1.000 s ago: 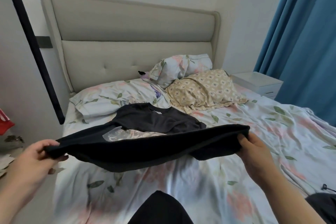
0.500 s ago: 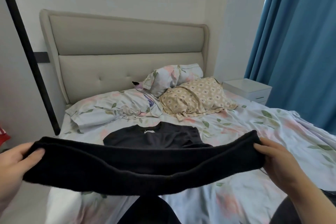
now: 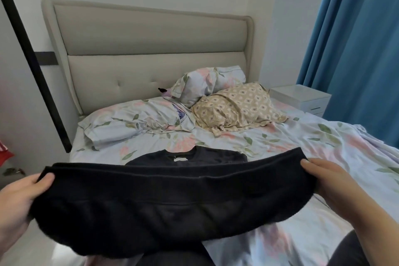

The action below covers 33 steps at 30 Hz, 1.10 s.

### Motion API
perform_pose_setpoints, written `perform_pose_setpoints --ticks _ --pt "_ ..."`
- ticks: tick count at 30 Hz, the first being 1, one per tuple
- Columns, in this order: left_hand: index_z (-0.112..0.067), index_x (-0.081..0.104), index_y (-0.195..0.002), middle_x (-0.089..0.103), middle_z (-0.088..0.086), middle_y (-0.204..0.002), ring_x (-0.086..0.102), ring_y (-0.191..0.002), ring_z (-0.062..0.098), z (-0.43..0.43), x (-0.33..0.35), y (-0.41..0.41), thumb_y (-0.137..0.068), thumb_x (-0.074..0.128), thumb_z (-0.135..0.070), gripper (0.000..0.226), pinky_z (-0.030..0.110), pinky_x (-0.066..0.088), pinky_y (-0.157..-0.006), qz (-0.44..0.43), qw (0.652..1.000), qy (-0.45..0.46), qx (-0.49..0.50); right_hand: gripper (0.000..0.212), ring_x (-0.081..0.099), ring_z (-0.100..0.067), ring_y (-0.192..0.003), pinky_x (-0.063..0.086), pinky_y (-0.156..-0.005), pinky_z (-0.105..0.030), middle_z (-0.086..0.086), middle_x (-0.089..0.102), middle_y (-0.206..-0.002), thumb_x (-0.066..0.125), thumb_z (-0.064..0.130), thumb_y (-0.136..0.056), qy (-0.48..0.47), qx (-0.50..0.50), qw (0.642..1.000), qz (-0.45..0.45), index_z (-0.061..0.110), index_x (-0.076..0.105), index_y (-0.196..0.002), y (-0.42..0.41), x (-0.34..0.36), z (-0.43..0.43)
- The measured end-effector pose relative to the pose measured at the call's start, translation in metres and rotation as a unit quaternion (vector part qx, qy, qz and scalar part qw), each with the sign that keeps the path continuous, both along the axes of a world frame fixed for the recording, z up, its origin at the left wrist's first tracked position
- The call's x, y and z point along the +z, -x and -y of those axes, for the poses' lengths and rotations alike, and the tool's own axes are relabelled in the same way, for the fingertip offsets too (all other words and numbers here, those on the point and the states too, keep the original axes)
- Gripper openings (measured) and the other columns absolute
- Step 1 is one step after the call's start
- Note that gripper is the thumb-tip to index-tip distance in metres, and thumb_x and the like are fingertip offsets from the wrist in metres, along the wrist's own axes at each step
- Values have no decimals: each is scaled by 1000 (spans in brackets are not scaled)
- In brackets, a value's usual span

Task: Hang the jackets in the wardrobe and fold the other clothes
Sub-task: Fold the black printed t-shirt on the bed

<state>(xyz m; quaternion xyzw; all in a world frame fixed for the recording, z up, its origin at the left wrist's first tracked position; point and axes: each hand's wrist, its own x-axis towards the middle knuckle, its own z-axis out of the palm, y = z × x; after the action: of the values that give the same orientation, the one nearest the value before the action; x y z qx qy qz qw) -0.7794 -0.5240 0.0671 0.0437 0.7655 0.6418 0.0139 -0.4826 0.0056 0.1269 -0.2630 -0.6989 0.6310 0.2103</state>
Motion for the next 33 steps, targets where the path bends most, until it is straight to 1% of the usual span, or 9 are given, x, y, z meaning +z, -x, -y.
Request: perform_pose_setpoints --ticks 2,4,7,12,14,20,24,28,33 --pt "2 59 -103 74 2 -75 71 -82 23 -10 -4 10 -104 44 -17 25 48 49 -87 -25 999 45 11 27 68 -35 -92 49 -91 -48 -23 73 -96 59 20 -98 -61 -22 997 35 0 74 -89 17 -9 -4" --pt "11 61 -89 69 26 -85 67 -87 43 -16 -10 25 -102 50 -27 41 54 49 -91 -57 988 142 29 25 68 -26 -88 49 -81 -41 -7 75 -88 62 25 -97 -114 -48 990 71 13 76 -81 32 -18 -8" --pt "-12 65 -70 68 12 -76 64 -71 30 -32 -21 43 -101 47 -41 46 39 49 -69 -88 951 295 34 25 58 -11 -60 41 -59 -30 9 71 -70 63 29 -96 -107 -70 988 88 22 77 -78 65 -36 -23" --pt "-29 63 -79 65 -5 -80 58 -75 16 -75 -26 61 -102 44 -28 30 38 45 -69 -79 964 248 59 28 27 -15 -48 23 -47 -28 6 40 -47 62 28 -96 -35 -95 988 114 9 76 -80 108 -55 -40" --pt "-30 64 -83 63 -10 -84 57 -80 16 -90 -31 78 -103 43 -26 29 37 41 -69 -71 968 233 66 27 29 -14 -45 24 -46 -28 1 42 -48 62 24 -96 -24 -110 986 122 2 73 -86 131 -60 -48" --pt "4 54 -90 55 15 -88 50 -79 29 -123 -61 159 -101 41 -22 32 38 37 -72 45 981 143 122 24 43 -17 -51 35 -47 -26 -5 52 -55 62 24 -96 -35 -129 981 143 5 72 -84 215 -80 -76" --pt "-4 42 -71 45 14 -78 39 -67 24 -146 -84 200 -100 37 -15 31 35 27 -60 49 972 169 156 39 47 -25 -63 38 -56 -31 -15 50 -68 63 23 -94 -69 -136 974 166 -15 62 -96 268 -103 -93" --pt "2 50 -82 48 14 -80 39 -65 23 -166 -107 242 -98 34 -14 28 35 27 -56 47 960 222 162 37 61 -33 -75 47 -71 -38 -17 63 -78 57 32 -95 -125 -163 957 206 0 63 -77 314 -137 -112" --pt "2 51 -82 46 10 -75 40 -63 23 -186 -152 279 -100 33 -12 29 37 32 -59 67 941 295 153 33 57 -36 -85 46 -79 -42 -14 59 -87 41 29 -103 -213 -176 925 261 8 58 -84 355 -188 -118"
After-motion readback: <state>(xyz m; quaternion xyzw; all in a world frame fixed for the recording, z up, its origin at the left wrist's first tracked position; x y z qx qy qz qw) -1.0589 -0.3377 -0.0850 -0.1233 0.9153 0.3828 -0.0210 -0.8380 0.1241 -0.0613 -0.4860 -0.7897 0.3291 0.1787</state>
